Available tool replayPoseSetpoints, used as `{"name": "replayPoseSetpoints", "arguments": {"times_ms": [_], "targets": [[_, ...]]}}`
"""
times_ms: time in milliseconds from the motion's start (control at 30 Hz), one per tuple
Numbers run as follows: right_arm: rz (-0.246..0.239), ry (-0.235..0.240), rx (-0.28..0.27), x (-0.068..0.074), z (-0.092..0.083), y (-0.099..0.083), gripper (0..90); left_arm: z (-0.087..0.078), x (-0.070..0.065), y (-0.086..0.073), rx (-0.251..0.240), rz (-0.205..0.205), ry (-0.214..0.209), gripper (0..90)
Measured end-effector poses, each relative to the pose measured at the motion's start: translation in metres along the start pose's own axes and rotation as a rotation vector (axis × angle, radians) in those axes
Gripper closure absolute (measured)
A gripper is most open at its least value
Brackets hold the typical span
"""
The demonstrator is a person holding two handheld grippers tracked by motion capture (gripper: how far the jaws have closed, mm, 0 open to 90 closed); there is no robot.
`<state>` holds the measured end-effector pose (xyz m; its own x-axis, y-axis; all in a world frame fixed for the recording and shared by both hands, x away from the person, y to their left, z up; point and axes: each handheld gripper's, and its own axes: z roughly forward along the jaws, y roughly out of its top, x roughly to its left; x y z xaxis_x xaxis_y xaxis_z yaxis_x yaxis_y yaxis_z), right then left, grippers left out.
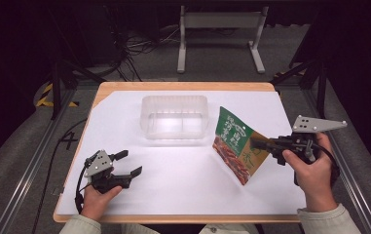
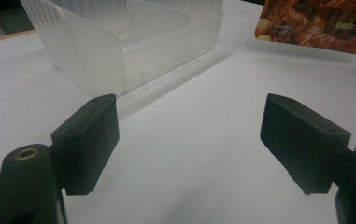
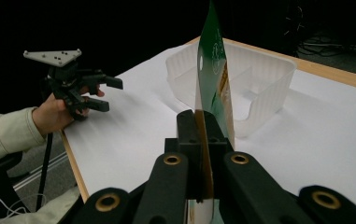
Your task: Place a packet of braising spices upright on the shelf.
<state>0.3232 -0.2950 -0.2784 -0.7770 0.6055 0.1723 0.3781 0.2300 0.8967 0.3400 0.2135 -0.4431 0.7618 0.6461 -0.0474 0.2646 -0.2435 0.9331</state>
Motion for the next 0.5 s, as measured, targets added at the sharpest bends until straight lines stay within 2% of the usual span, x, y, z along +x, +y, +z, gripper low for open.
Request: {"name": "replayPoseSetpoints", "arguments": {"times_ms": [200, 333, 500], "targets": [[0.045, 0.021, -0.03, -0.009, -0.003, 0.006, 90.0, 0.0, 0.0, 0.0, 0.001, -0.003, -0.001, 20.2], [0.095, 0.073, -0.056, -0.017, -0.003, 0.011, 90.0, 0.0, 0.0, 0.0, -0.002, -0.008, 0.001, 20.2], [0.1, 0.078, -0.073, -0.021, -0.003, 0.018, 90.0, 0.0, 0.0, -0.001, -0.003, -0.009, 0.002, 20.2]]}}
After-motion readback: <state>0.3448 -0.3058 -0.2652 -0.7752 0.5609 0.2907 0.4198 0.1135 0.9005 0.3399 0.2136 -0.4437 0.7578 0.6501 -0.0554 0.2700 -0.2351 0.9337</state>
